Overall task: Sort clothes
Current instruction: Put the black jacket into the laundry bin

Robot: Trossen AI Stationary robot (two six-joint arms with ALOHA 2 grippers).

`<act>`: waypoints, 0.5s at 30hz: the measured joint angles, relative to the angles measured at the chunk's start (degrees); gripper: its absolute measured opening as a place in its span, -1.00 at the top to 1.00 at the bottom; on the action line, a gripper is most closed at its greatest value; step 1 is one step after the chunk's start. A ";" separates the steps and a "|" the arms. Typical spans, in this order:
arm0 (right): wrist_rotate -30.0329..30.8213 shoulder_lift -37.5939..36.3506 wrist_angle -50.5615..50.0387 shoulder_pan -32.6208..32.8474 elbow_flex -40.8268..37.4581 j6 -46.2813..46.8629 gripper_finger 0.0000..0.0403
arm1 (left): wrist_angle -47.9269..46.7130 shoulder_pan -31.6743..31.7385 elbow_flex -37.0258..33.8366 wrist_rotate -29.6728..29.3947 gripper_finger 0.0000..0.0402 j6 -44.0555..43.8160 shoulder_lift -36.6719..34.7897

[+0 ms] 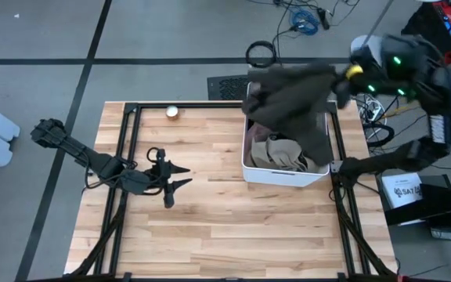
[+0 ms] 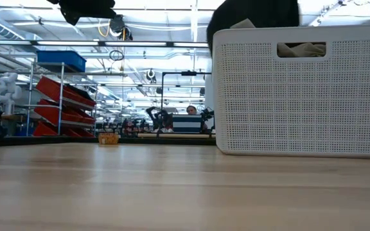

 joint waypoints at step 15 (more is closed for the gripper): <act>3.89 -1.55 -10.36 8.80 -18.02 13.15 0.87 | 0.77 0.00 0.00 1.42 0.23 -0.24 0.00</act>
